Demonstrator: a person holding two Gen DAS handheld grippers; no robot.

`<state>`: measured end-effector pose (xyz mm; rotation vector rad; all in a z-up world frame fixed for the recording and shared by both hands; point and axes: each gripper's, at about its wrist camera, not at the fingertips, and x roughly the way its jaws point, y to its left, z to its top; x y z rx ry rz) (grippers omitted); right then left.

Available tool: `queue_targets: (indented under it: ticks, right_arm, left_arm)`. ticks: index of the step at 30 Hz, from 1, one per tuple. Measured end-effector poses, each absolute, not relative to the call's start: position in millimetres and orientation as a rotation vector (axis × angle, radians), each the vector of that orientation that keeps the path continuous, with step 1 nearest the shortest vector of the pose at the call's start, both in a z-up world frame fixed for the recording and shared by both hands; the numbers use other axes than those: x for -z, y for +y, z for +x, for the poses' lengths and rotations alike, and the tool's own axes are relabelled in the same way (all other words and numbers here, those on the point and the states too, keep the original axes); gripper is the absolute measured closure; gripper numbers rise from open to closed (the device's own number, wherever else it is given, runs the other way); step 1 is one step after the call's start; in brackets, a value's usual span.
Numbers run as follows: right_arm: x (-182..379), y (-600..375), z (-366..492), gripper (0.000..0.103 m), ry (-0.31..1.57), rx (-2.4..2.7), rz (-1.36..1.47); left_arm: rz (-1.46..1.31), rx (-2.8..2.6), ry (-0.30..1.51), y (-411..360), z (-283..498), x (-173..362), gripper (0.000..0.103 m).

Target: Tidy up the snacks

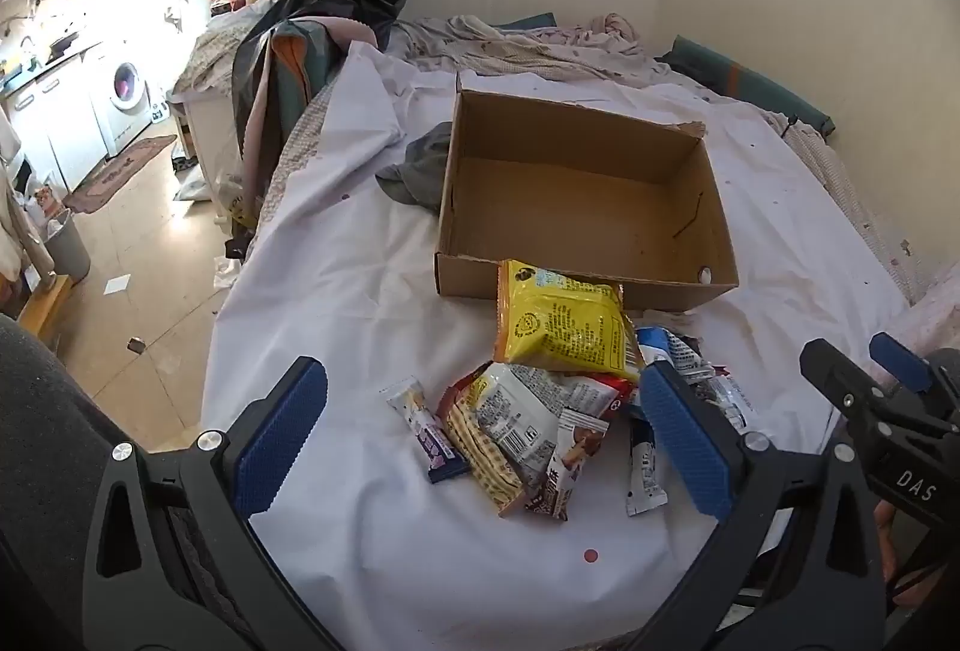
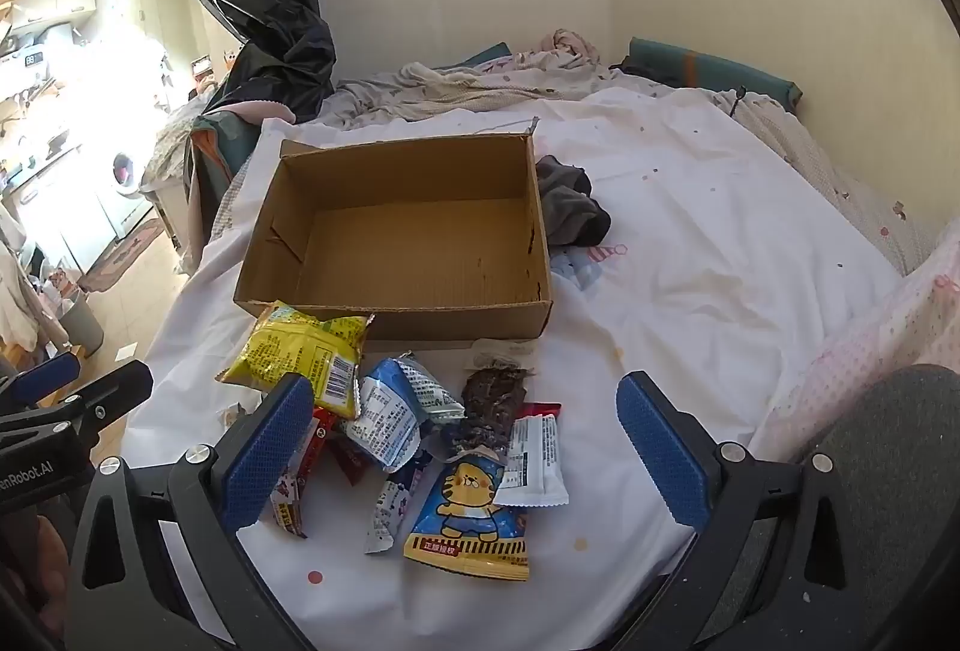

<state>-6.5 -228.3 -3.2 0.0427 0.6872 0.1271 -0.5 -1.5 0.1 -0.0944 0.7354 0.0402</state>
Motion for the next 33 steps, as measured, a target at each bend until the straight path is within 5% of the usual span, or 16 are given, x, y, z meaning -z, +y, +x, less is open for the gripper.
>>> queue_targets:
  ticks: [33]
  right_arm:
    - [8, -227, -4, 0.0, 0.706, -0.126, 0.054]
  left_arm:
    - [-0.099, -0.017, 0.739, -3, -1, 1, 0.0]
